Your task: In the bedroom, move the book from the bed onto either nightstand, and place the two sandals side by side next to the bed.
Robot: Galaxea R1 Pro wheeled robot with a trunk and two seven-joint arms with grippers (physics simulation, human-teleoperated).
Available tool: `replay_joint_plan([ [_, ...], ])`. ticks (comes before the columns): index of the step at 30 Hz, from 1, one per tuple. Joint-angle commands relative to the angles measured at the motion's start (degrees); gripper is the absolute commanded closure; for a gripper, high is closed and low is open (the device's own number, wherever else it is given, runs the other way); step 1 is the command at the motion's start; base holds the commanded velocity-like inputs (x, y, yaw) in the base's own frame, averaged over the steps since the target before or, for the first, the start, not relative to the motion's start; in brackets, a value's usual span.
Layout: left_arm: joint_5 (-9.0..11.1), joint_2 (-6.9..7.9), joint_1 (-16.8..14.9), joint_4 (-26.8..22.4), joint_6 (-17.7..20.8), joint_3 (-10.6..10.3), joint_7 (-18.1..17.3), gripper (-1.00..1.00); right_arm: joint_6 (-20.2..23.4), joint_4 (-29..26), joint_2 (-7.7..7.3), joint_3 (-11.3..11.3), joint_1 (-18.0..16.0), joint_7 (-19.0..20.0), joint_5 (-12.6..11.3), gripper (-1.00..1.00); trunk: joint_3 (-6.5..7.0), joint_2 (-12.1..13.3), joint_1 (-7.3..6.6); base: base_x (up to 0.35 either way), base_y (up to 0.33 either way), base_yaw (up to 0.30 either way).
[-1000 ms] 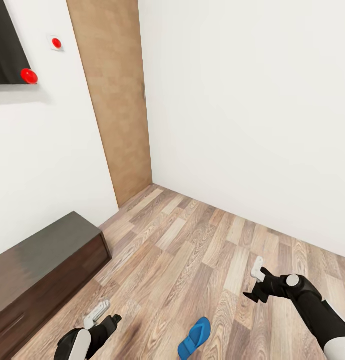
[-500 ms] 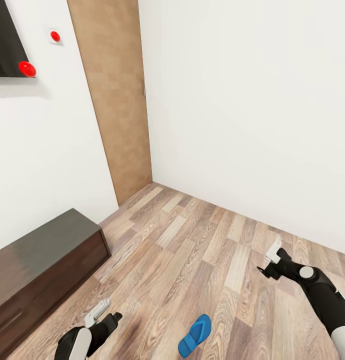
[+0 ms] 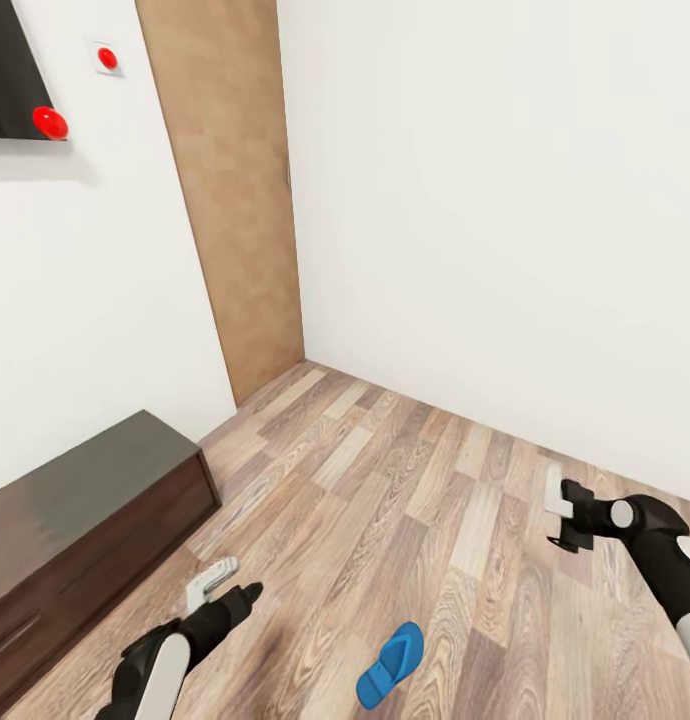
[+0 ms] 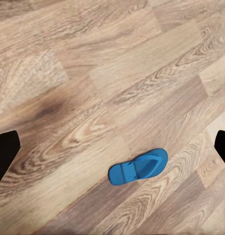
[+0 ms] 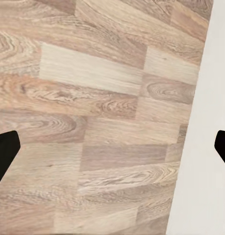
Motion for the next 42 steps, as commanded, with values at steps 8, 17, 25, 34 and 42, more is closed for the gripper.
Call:
replay_joint_plan([
  [8,1.06,-0.24,-0.11,-5.84,5.11,-1.67,0.44,-1.00,-3.74,0.13,0.23,2.66,-0.03,2.88,9.05,-1.00,-1.31,-3.25,1.76,0.000,0.000,0.070],
  [17,6.02,-0.38,-1.58,-4.44,5.31,-2.09,0.79,-1.00,-6.29,0.71,0.49,10.14,-0.06,3.65,12.63,-1.00,-2.79,-6.86,3.73,0.000,0.000,0.222],
  [25,7.57,-0.46,-1.89,0.42,1.99,-2.28,0.72,-1.00,-7.50,3.68,1.03,16.18,-0.04,3.69,13.90,-1.00,-4.21,-10.06,5.49,0.000,0.000,0.275],
  [34,8.01,-0.49,-1.96,4.99,-0.54,-2.38,0.07,-1.00,-11.66,4.83,1.26,19.45,-0.09,3.87,14.79,-1.00,-5.82,-13.67,7.47,0.000,0.000,0.284],
  [42,8.15,-0.46,-1.97,6.84,-1.12,-2.41,-0.05,-1.00,-17.45,6.58,1.29,19.44,-0.10,8.84,14.84,-1.00,-7.26,-16.88,9.22,0.000,0.000,0.254],
])
